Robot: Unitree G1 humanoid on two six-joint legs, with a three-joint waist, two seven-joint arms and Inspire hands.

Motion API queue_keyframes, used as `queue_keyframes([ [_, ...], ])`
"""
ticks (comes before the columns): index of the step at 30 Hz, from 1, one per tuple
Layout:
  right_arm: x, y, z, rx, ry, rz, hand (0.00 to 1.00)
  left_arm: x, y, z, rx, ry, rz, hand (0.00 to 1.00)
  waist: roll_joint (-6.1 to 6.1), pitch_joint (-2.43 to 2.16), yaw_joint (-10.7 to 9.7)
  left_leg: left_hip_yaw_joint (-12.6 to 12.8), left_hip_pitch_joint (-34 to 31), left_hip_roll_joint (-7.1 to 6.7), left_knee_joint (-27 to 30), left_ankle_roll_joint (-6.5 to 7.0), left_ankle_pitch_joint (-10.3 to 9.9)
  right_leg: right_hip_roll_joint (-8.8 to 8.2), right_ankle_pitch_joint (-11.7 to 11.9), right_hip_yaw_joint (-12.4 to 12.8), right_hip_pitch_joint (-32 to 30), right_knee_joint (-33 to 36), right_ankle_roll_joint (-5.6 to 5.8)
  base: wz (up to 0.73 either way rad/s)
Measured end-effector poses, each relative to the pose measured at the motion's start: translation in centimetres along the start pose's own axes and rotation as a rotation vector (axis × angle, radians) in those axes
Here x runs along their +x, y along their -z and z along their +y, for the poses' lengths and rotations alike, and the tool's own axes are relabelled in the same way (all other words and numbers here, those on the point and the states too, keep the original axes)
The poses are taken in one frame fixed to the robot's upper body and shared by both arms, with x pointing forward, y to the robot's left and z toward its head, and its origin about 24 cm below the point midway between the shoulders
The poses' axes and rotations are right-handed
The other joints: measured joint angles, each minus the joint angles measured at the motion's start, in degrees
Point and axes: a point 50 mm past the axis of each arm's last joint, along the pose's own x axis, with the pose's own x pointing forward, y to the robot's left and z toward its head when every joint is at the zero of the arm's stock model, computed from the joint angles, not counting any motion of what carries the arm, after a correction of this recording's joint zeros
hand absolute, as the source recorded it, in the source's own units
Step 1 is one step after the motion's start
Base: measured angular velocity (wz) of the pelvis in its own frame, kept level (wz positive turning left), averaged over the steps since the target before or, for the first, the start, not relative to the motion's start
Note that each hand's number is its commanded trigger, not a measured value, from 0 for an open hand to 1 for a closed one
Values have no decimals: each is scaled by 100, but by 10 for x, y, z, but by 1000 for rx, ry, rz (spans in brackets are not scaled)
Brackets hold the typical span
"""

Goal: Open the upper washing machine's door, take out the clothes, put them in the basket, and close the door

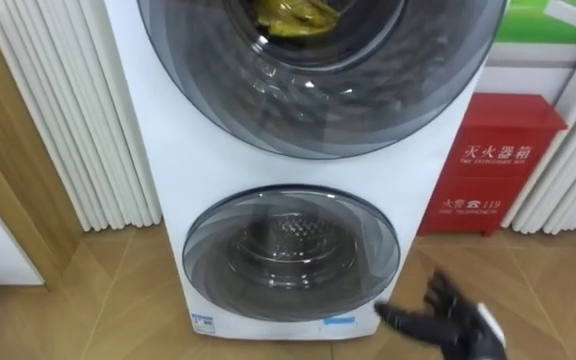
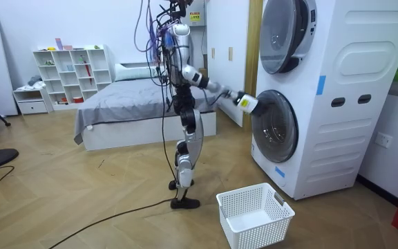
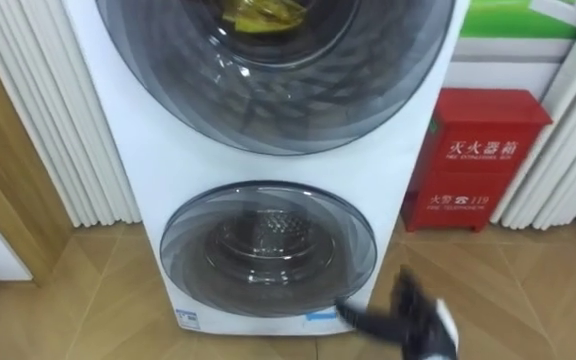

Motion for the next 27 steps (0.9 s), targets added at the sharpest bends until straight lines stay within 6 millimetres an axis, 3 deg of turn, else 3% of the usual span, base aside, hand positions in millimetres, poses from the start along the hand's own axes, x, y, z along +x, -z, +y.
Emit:
queue_keyframes([
  [5,6,-38,0,8,23,-139,0,0,4,6,2,-2,10,0,5,-7,26,-70,-36,-2,-5,0,0,-19,0,-13,1,-10,0,8],
  [8,17,-71,9,0,10,-243,0,0,7,9,14,-8,16,0,24,-1,31,-63,-70,5,-5,1,1,-16,0,-6,-73,33,0,-8],
  [11,25,-103,18,1,0,-337,0,1,5,10,14,-13,9,0,-10,-23,42,-65,-121,6,-7,1,2,0,0,-6,-149,63,0,-1],
  [13,23,-121,23,8,-4,-402,0,1,6,13,16,-22,11,0,-67,-64,117,-70,-107,8,-6,-2,3,17,0,-17,-133,64,0,0],
  [15,22,-131,26,15,-9,-439,0,0,6,15,17,-27,13,0,-102,-82,141,-89,-95,14,-5,-2,3,26,0,-23,-120,63,0,3],
  [21,20,-140,20,34,55,-471,0,0,2,16,14,-33,7,0,-124,-70,180,-259,-13,13,-45,-3,4,19,0,-135,6,62,1,14],
  [27,19,-158,19,-57,80,-530,0,1,3,16,18,-32,24,0,-136,-50,187,-269,-17,15,-116,-2,4,22,-1,-110,-59,64,1,-4],
])
